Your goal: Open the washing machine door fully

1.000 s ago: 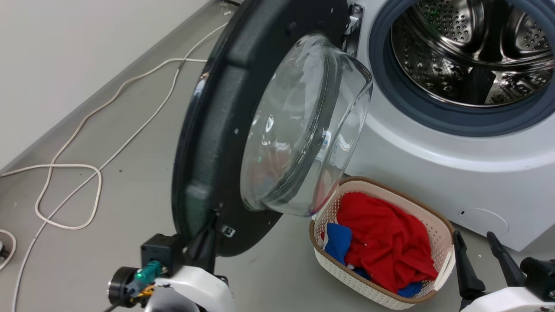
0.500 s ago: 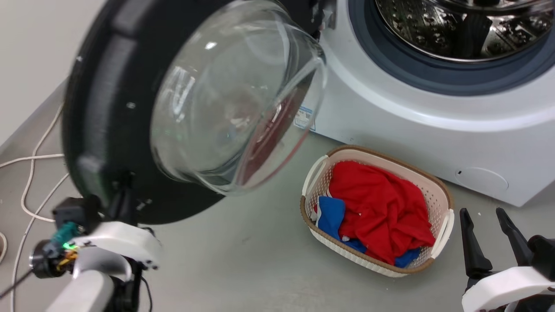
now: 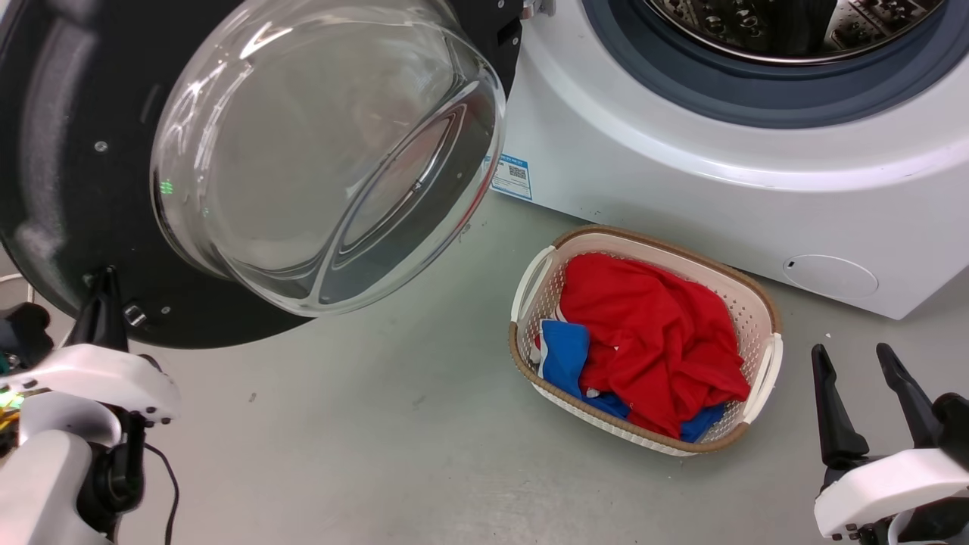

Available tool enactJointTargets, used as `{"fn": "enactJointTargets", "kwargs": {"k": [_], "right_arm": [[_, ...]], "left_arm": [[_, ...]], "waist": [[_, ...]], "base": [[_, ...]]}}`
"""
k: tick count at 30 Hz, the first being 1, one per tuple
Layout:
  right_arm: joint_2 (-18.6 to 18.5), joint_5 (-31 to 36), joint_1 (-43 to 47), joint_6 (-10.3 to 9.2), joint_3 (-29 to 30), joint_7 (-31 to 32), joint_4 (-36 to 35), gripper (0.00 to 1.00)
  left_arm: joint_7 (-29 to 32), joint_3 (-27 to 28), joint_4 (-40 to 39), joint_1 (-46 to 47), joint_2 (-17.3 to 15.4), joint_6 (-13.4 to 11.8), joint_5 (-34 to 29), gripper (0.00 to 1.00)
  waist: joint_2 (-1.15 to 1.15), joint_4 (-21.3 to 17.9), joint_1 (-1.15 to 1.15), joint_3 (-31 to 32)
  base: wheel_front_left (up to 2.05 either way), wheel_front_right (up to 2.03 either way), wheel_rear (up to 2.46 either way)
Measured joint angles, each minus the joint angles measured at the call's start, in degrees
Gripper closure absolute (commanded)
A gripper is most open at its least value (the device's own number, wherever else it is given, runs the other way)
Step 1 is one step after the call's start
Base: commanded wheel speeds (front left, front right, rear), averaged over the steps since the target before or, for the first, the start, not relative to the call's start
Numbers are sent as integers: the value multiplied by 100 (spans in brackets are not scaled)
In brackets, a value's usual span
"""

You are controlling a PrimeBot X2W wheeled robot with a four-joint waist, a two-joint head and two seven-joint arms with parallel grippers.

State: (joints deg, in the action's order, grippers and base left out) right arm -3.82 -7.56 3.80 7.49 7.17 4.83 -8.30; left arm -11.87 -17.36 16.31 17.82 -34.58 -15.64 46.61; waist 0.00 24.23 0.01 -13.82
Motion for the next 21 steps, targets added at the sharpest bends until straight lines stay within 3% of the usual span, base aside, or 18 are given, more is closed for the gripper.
{"fn": "enactJointTargets", "kwargs": {"k": [8, 15, 21], "right_arm": [[3, -46, -42, 0, 5, -115, 136, 0], [43, -107, -2, 1, -18, -258, 304, 0], [71, -149, 59, 0, -115, -363, 453, 0]], "left_arm": [[-149, 14, 143, -29, 49, 76, -15, 100], [-253, -145, -476, -697, 290, -54, -264, 100], [-272, -646, -995, -1107, 409, -48, -583, 100]], "waist": [[0, -66, 0, 118], [0, -82, 0, 421], [0, -133, 0, 741]], "base": [[0, 0, 0], [0, 0, 0], [0, 0, 0]]}}
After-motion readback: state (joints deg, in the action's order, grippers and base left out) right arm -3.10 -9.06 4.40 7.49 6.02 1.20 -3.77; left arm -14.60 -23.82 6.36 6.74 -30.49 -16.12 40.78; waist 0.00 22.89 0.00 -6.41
